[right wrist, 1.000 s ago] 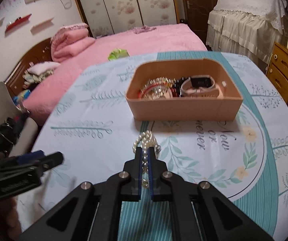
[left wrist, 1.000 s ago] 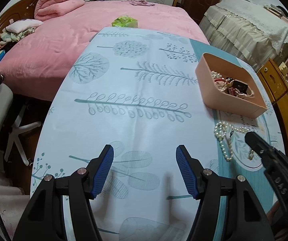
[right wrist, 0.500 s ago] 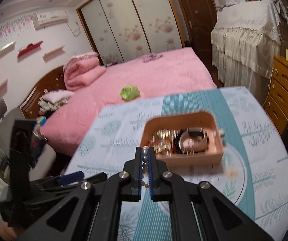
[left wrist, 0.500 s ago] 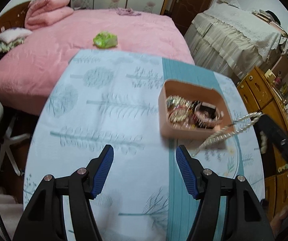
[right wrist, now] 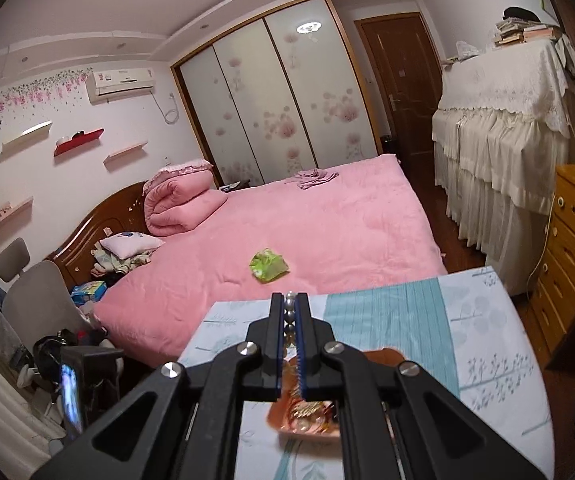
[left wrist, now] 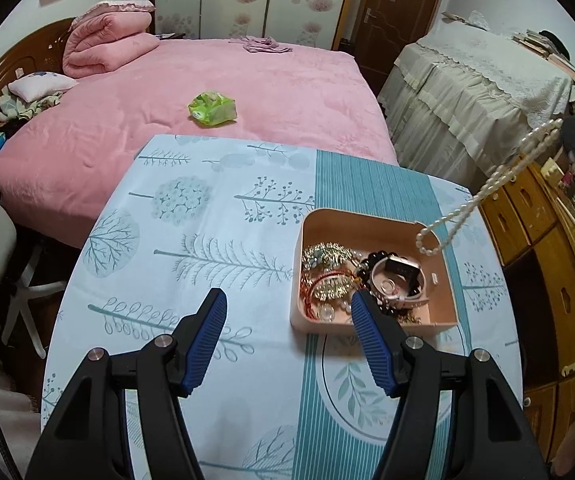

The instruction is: Organize jewelry

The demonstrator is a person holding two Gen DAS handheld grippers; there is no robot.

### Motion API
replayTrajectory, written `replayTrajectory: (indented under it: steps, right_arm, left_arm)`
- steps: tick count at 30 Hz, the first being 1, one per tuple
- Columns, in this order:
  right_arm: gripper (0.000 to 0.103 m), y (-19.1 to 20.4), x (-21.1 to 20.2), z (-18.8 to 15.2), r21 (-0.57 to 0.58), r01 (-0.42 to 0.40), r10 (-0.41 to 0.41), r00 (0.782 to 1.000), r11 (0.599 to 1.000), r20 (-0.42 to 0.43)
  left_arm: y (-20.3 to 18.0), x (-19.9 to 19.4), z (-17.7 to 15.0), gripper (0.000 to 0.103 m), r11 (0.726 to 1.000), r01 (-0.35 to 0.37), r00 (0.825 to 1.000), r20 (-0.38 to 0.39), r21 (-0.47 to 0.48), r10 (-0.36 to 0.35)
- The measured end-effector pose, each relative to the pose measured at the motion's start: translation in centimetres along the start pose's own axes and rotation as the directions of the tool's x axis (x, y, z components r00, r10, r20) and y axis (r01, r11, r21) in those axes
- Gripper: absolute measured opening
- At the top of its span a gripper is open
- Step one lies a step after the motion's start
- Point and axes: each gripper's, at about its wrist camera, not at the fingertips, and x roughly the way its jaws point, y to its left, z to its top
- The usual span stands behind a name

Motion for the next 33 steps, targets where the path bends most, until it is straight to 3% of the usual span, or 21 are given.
replayTrajectory:
  steps: [8,17,23,27,33]
  right_arm:
    - [0.005,-3.2,5.0,-1.5,0.034,0.021,-0.018,0.994,0.999,-0.107]
    - [0.005,-4.2,7.7,-3.9,0.021,0.016,-0.01,0.963,1.0,-0.269]
    - [0.008,-4.2,6.9,-4.3,0.001,0.014,-0.013,0.964,1.0,-0.264]
    - [0.008,-4.7,6.2,-4.9,0.019,0.029,-0.023,0.963,0.999,-0.269]
    - [0.009,-5.3,5.5,-6.0,0.04,0.066,-0.052,0.955,0.997,-0.293]
  left_arm:
    - [0.2,1.9,1.1,0.063,0.998,-0.042,0.999,0.006,-0.037,0.043]
    - [-0.5,2.8,1.7,0.063,0.998,-0.057,0.998,0.018,-0.039,0.057]
    - [-1.0,3.2,1.4,0.065,0.998,-0.04,0.999,0.0,-0.046,0.04]
    - [-1.7,3.2,1.2,0.074,0.999,-0.026,1.0,-0.003,-0.033,0.026]
    - [-2.6,2.6,0.5,0.079,1.0,-0.016,1.0,-0.005,-0.006,0.016]
